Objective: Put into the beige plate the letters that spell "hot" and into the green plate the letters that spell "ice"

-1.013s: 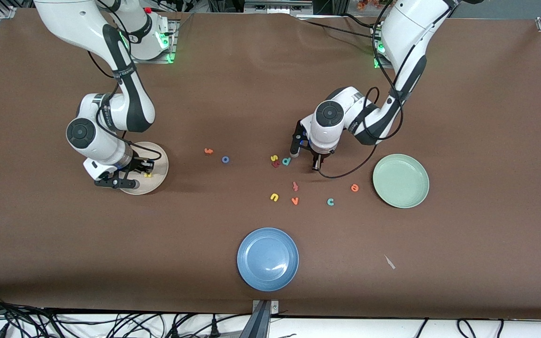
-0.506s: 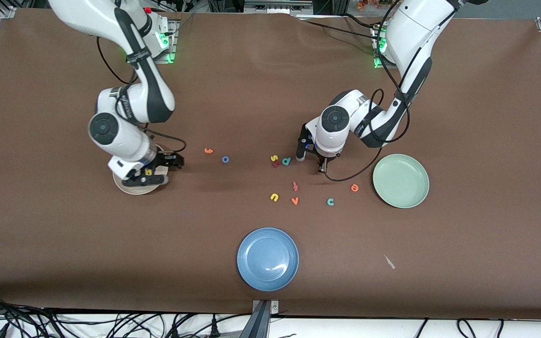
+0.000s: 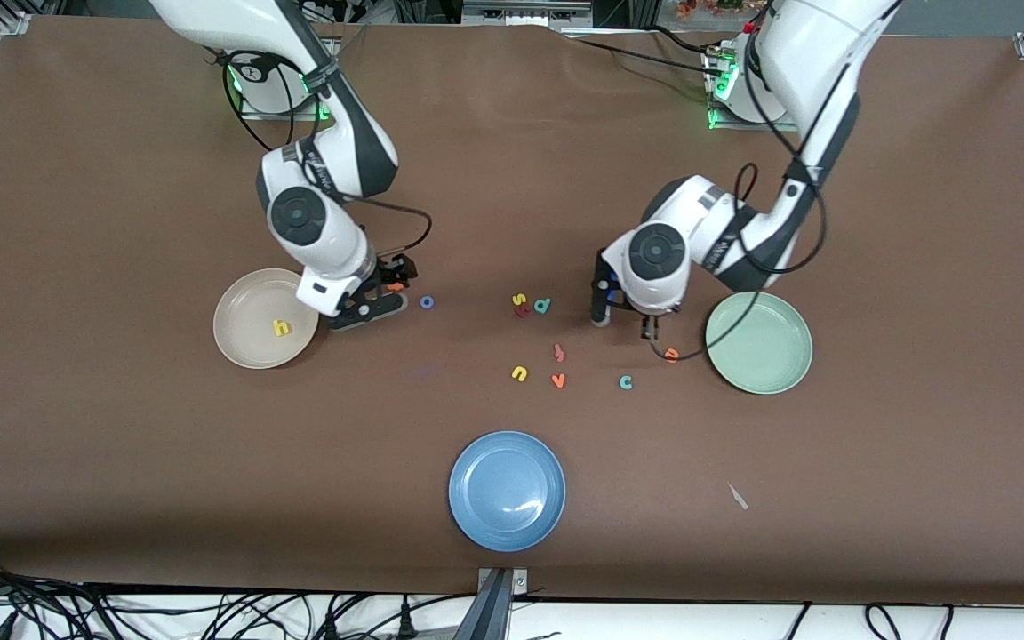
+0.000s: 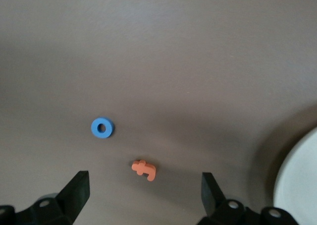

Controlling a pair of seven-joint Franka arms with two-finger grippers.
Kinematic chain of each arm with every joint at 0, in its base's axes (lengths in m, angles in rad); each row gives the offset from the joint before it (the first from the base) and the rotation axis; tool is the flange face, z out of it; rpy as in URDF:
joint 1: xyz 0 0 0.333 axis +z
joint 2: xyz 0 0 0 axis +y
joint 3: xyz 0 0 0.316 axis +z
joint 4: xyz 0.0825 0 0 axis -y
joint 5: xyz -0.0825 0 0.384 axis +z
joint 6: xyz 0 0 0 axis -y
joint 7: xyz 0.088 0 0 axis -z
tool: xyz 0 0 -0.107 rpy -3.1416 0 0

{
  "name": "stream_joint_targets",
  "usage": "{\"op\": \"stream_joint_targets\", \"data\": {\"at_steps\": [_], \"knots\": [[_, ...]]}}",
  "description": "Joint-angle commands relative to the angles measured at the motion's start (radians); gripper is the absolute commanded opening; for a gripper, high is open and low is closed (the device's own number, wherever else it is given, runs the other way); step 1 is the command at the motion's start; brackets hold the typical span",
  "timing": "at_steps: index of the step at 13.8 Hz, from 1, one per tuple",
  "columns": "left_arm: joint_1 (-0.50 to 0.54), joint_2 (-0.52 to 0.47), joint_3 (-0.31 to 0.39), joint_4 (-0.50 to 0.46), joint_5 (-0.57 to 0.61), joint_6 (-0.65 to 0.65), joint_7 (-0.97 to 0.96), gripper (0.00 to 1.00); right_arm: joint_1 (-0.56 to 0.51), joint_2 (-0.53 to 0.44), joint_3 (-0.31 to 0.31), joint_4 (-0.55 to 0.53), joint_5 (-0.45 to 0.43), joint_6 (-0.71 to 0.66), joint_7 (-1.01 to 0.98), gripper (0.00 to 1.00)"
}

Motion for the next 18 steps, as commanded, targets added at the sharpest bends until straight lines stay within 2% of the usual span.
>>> {"op": "stream_joint_targets", "data": {"at_steps": [1,3,6,7,8,12,18], "knots": [[0.099,-0.007,-0.008,0.013,0.082,-0.038,0.055,0.00,0.036,0.018,0.000,-0.009,-0.118,0.022,-0.039,1.00],[0.189,-0.002,-0.013,0.012,0.085,-0.036,0.073,0.00,0.053,0.044,0.000,-0.007,-0.186,0.042,-0.056,1.00],[0.251,0.002,-0.013,-0.001,0.085,-0.038,0.112,0.00,0.058,0.079,0.003,-0.006,-0.192,0.122,-0.114,1.00],[0.280,0.005,-0.014,-0.005,0.073,-0.038,0.115,0.52,0.058,0.089,0.009,-0.006,-0.192,0.145,-0.126,1.00],[0.300,0.005,-0.020,-0.007,0.063,-0.038,0.125,0.98,0.058,0.089,0.013,-0.004,-0.192,0.157,-0.128,1.00],[0.279,-0.005,-0.043,0.019,-0.035,-0.064,0.103,1.00,0.053,0.089,0.034,-0.002,-0.188,0.159,-0.209,1.00],[0.225,-0.005,-0.076,0.053,-0.073,-0.091,-0.260,1.00,0.049,0.124,0.042,-0.004,-0.183,0.269,-0.235,1.00]]}}
